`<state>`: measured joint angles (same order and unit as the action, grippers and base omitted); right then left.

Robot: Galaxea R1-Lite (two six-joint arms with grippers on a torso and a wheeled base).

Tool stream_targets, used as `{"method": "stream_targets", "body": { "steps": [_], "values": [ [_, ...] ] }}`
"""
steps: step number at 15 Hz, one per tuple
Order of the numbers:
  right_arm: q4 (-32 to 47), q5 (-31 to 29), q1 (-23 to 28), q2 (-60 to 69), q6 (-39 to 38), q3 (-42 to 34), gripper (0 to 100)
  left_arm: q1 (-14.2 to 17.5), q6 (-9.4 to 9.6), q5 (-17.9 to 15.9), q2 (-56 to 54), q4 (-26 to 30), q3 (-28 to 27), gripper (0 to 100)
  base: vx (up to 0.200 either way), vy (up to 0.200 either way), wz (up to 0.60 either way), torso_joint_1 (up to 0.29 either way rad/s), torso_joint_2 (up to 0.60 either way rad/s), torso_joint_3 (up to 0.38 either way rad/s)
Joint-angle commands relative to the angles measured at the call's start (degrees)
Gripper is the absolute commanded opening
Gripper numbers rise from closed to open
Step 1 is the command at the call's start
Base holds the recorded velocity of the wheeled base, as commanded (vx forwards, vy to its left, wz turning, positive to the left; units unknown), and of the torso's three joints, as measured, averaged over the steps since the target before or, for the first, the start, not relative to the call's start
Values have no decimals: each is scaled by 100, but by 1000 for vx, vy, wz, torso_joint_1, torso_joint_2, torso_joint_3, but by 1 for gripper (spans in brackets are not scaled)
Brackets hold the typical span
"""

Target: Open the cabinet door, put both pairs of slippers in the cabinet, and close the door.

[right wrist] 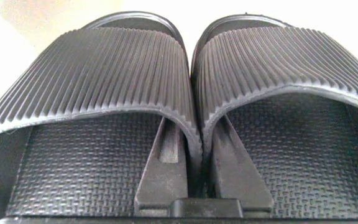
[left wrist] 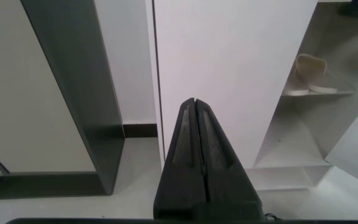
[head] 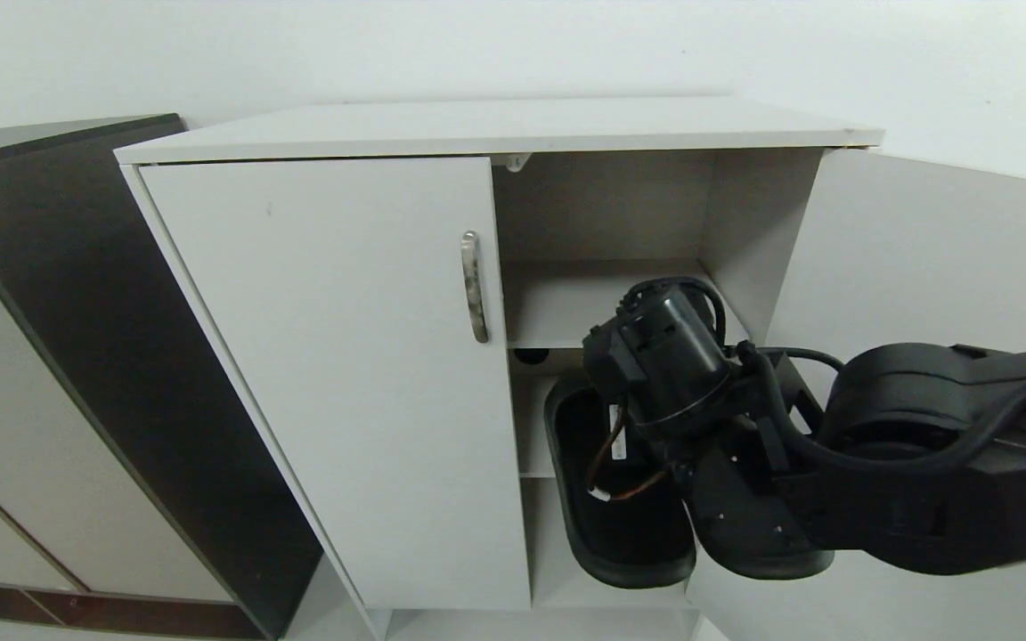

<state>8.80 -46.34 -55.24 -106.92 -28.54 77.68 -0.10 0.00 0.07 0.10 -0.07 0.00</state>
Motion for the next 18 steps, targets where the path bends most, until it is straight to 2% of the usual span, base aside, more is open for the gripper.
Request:
{"method": "stream_targets", "body": {
  "steps": [1,3,6,9,10,12,14,16,18],
  "values": [
    [8,-42,-31,-92,15,248,0,1,0,-7,-1,-1,0,0,0,0,0,0,0,0],
    [-10,-455,-40,-57,173,441,0,1,0,-16,8,-1,0,0,0,0,0,0,0,0],
    [-10,-508,-101,22,191,652,0,1,0,-7,8,-1,0,0,0,0,0,0,0,0],
    [-370,-499,-66,-4,191,204,0,1,0,-16,-1,-1,0,0,0,0,0,0,0,0],
    [-783,-499,4,-30,323,-69,0,1,0,-16,8,-1,0,0,0,0,0,0,0,0],
    [-2242,-446,250,-30,947,-745,0,1,0,-7,-1,-1,0,0,0,0,0,0,0,0],
    [-3315,-121,356,-30,1527,-1343,0,1,0,-7,8,-1,0,0,0,0,0,0,0,0],
    [-3631,37,373,-39,1623,-1484,0,1,0,-7,-1,-1,0,0,0,0,0,0,0,0],
    [-3596,55,417,-30,1632,-1369,0,1,9,-16,-1,-1,0,0,0,0,0,0,0,0]
  ]
}}
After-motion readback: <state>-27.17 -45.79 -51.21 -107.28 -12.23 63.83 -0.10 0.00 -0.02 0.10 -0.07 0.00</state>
